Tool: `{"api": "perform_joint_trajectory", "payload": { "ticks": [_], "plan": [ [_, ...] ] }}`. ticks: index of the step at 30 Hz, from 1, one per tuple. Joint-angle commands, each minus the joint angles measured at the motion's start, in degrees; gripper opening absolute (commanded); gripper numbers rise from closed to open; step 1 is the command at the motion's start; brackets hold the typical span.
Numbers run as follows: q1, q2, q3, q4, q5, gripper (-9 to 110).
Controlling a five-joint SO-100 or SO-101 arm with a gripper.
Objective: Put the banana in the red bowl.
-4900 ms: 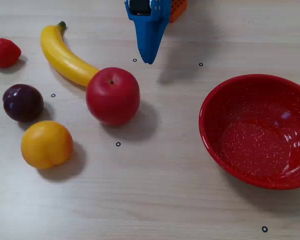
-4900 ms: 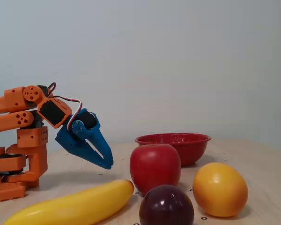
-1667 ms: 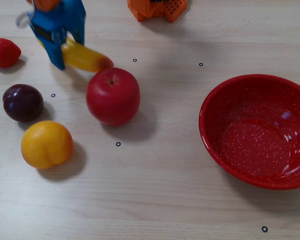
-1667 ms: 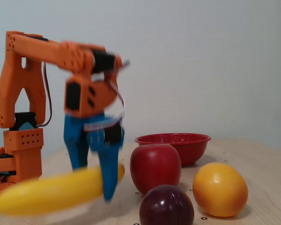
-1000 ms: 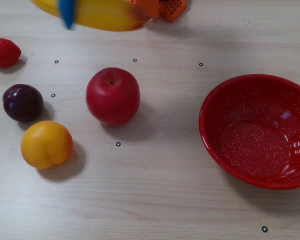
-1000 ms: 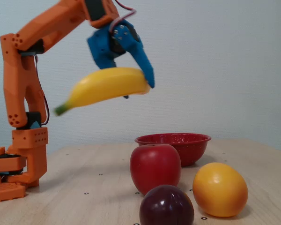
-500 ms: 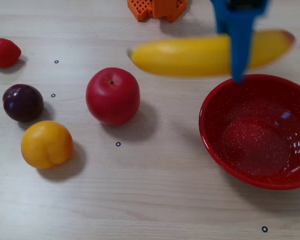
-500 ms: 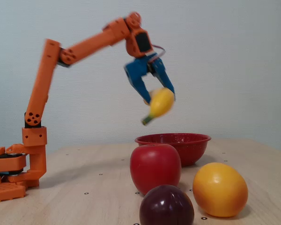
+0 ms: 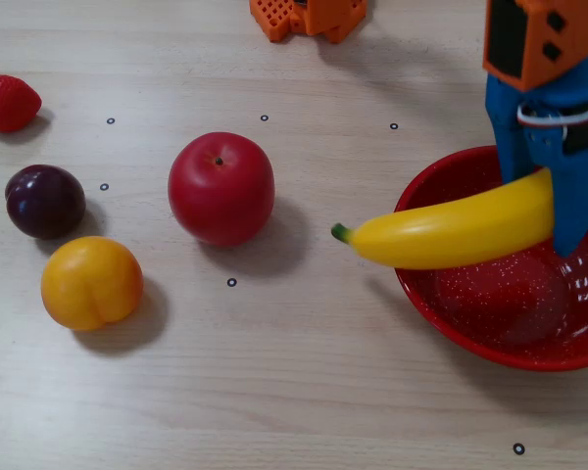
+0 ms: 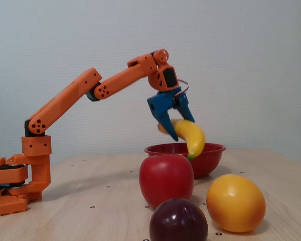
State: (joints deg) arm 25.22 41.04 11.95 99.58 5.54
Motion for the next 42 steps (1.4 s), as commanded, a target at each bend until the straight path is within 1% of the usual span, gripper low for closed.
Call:
{"api": "perform_joint_trajectory", "payload": {
  "ticks": [1, 2, 3, 5, 6, 8, 14, 17, 20, 23, 25, 26, 34, 42],
  "plan": [
    [1.85, 3.25, -5.45, -1.05, 1.67, 0],
    [2.02, 2.99, -4.57, -0.7, 2.55, 0],
    [2.2, 2.9, -3.52, -0.26, 3.52, 3],
    [2.29, 2.9, -1.49, 1.05, 3.78, 19],
    [2.37, 2.99, -0.97, 1.85, 3.87, 24],
    [2.46, 3.25, -0.53, 2.72, 3.78, 30],
    [2.81, 7.38, 0.0, 3.08, 2.29, 40],
    [2.64, 10.46, -0.09, 2.81, 1.58, 42],
    [2.29, 14.24, -0.97, 2.81, 0.26, 36],
    [1.85, 18.9, -1.05, 2.72, -0.7, 19],
    [1.41, 22.24, -1.05, 2.02, -3.43, 3],
    [1.05, 23.91, -0.88, 1.76, -4.13, 0],
    [-3.08, 38.5, 5.89, 1.76, -10.11, 0],
    [-12.39, 54.14, 22.76, 0.0, -12.57, 0]
  ]
}}
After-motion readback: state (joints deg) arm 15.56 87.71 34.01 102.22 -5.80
